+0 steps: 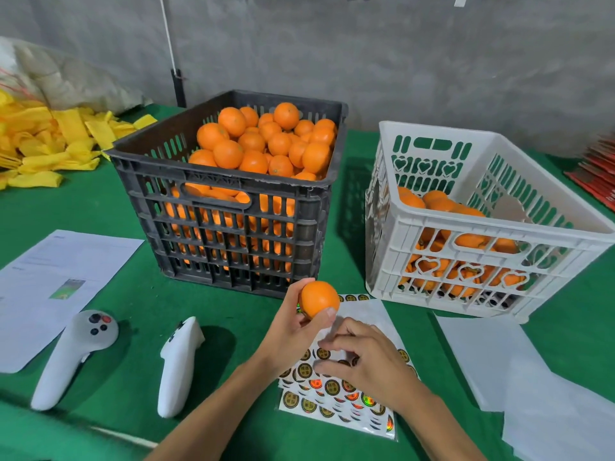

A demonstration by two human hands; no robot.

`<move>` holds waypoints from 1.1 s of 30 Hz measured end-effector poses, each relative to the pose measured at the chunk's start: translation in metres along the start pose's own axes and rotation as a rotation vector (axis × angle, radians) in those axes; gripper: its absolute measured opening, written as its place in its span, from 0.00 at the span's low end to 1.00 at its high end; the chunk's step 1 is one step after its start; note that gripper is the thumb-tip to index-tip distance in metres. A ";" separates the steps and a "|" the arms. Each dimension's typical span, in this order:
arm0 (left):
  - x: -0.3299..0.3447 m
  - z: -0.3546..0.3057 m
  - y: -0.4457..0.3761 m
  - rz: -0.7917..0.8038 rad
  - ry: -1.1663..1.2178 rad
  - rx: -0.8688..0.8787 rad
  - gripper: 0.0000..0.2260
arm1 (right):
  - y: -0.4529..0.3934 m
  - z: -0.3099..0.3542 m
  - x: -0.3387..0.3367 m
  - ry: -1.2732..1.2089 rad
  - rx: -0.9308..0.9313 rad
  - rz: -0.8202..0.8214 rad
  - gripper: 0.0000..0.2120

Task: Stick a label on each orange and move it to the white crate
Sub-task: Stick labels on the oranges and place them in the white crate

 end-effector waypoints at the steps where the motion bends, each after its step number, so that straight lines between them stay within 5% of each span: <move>1: 0.000 0.000 0.000 -0.004 -0.006 0.002 0.29 | -0.001 0.000 0.000 -0.013 -0.007 -0.003 0.19; 13: -0.001 0.006 -0.002 -0.002 0.017 -0.008 0.31 | 0.001 -0.008 0.001 -0.129 0.013 -0.107 0.03; 17: -0.001 0.002 0.000 -0.010 0.006 0.000 0.29 | 0.015 -0.032 -0.026 -0.470 0.195 -0.421 0.10; 20: 0.003 -0.005 0.002 -0.006 0.019 0.003 0.28 | 0.029 -0.019 -0.061 -0.305 0.277 -0.716 0.07; 22: 0.009 -0.020 0.002 0.021 0.020 0.037 0.28 | 0.024 0.011 -0.072 -0.075 0.212 -0.695 0.05; 25: 0.011 -0.048 -0.001 0.068 0.076 0.097 0.29 | 0.022 0.039 -0.078 -0.017 0.099 -0.549 0.13; 28: 0.017 -0.092 -0.012 0.090 -0.015 0.143 0.33 | 0.038 0.052 -0.101 -0.006 0.102 -0.570 0.25; 33: 0.060 -0.220 -0.036 -0.177 -0.681 0.438 0.32 | 0.060 0.071 -0.171 -0.132 0.239 -0.869 0.44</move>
Point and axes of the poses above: each hand's wrist, its own y-axis away from the middle knuckle, its own x-axis out of the palm, z = x × y, the point moved 9 cm from there along -y, towards the middle knuckle, and after that the axes turned 14 degrees about z, right-handed, at the moved point
